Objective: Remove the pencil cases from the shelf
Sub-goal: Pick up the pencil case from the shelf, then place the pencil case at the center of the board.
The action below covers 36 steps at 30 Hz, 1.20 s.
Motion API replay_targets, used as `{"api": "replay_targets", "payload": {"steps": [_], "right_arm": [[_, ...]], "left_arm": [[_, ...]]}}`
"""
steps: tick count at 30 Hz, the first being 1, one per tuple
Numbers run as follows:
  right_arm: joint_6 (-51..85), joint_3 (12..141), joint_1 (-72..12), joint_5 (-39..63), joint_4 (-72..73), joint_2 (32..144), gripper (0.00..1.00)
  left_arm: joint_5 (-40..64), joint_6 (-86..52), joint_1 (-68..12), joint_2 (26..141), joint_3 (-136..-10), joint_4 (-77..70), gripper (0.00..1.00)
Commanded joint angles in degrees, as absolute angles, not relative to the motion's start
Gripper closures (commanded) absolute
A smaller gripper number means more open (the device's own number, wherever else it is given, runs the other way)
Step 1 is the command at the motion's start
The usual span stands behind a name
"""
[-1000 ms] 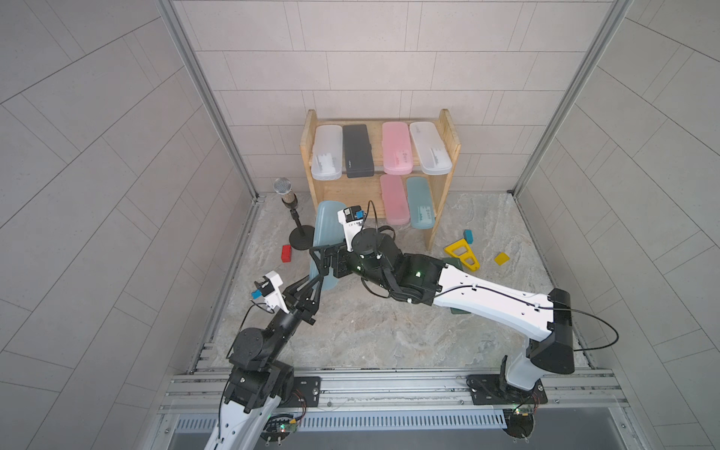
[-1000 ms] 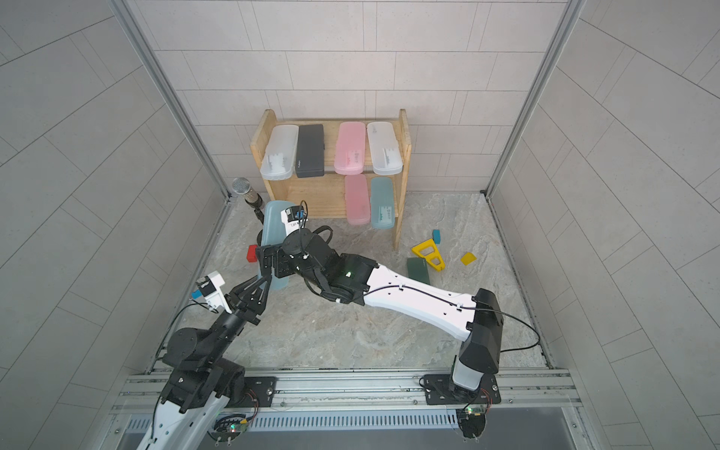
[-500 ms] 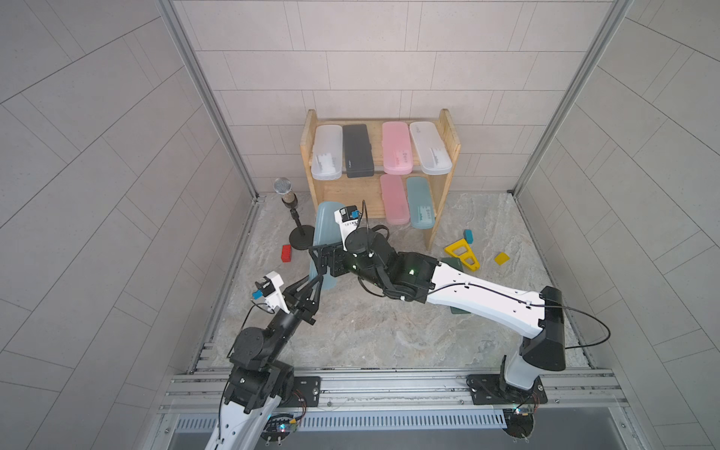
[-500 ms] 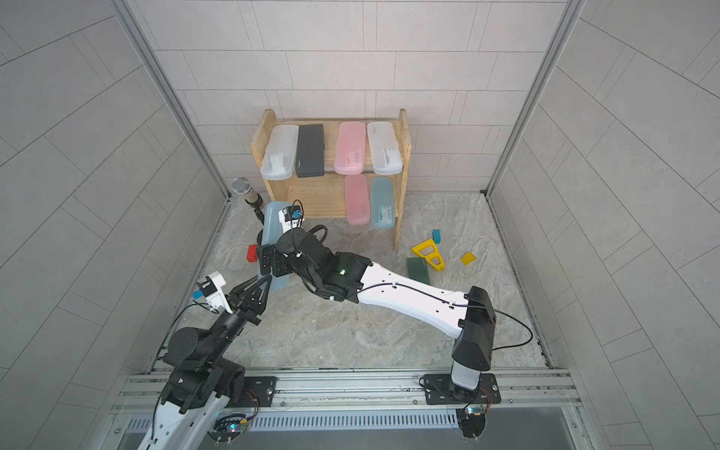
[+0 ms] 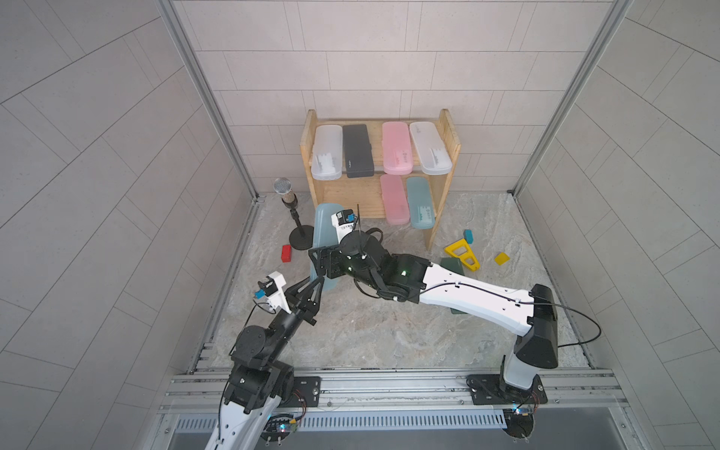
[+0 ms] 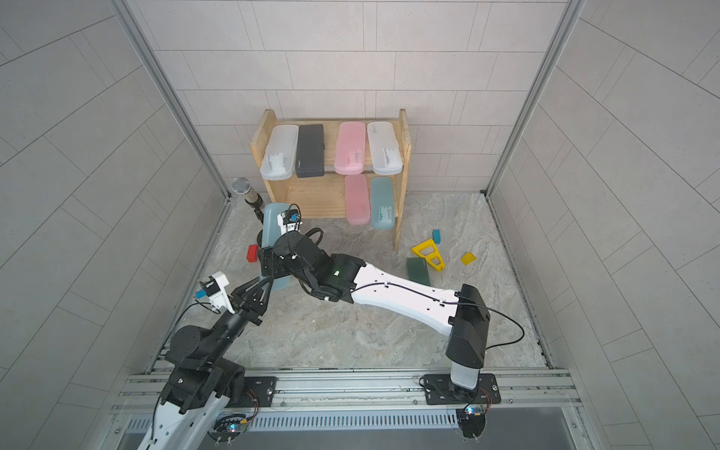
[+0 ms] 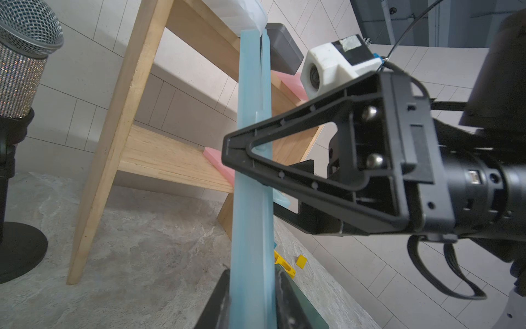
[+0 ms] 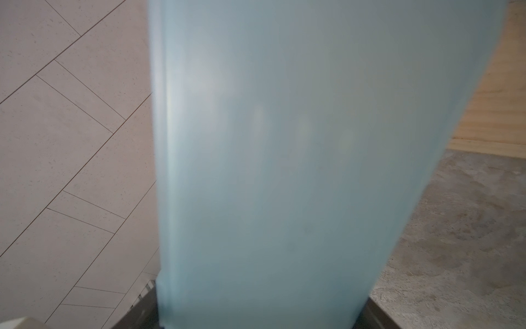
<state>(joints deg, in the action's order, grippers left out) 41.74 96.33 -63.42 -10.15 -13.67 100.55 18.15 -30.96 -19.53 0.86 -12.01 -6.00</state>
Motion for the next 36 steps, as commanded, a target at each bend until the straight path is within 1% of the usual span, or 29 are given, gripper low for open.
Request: {"api": "replay_targets", "payload": {"steps": [1,2,3,4,5,7,11,14,19,20,24,28,36], "right_arm": [[38.9,93.1,-62.0,-10.9,-14.8,96.2,0.39],[38.3,91.6,-61.7,-10.5,-14.9,94.8,0.39],[37.6,89.8,-61.2,-10.1,-15.4,93.4,0.40],[37.2,88.1,-60.7,-10.0,-16.2,91.8,0.40],[36.5,85.7,-60.1,-9.3,-17.2,89.8,0.40],[35.2,80.7,-58.7,-8.2,-20.4,85.9,0.40],[36.5,67.5,-54.3,-5.1,-26.0,76.8,0.40],[37.7,59.3,-51.4,-3.3,-27.9,71.0,0.40],[37.1,54.1,-46.7,-3.0,-33.0,66.5,0.38],[36.8,53.2,-45.7,-2.7,-33.4,66.1,0.37],[35.6,50.3,-40.2,0.9,-33.8,66.4,0.37],[32.6,49.1,-35.8,4.0,-34.4,69.0,0.37],[29.4,51.4,-31.5,7.2,-34.9,76.2,0.36]], "left_arm": [[18.0,-30.4,-19.9,0.2,-14.0,-7.7,0.61],[17.7,-30.6,-19.9,0.2,-14.1,-7.5,0.41],[17.3,-30.7,-19.9,0.2,-14.2,-7.2,0.28],[16.8,-30.8,-19.9,0.2,-14.3,-6.9,0.18],[16.1,-30.8,-19.9,0.3,-14.4,-6.5,0.13],[13.8,-30.9,-19.9,0.3,-14.9,-5.0,0.08],[10.1,-32.6,-19.9,2.3,-15.5,-3.8,0.03],[9.9,-35.0,-19.9,7.4,-16.0,-5.2,0.02],[10.7,-35.3,-19.9,18.3,-16.5,-9.4,0.00],[10.4,-34.3,-20.0,19.8,-18.4,-9.3,0.00],[6.3,-30.2,-20.0,23.5,-21.9,-4.7,0.00],[4.4,-28.5,-20.0,27.1,-24.2,-1.9,0.00],[3.6,-26.8,-19.9,29.9,-24.1,-2.7,0.00]]}}
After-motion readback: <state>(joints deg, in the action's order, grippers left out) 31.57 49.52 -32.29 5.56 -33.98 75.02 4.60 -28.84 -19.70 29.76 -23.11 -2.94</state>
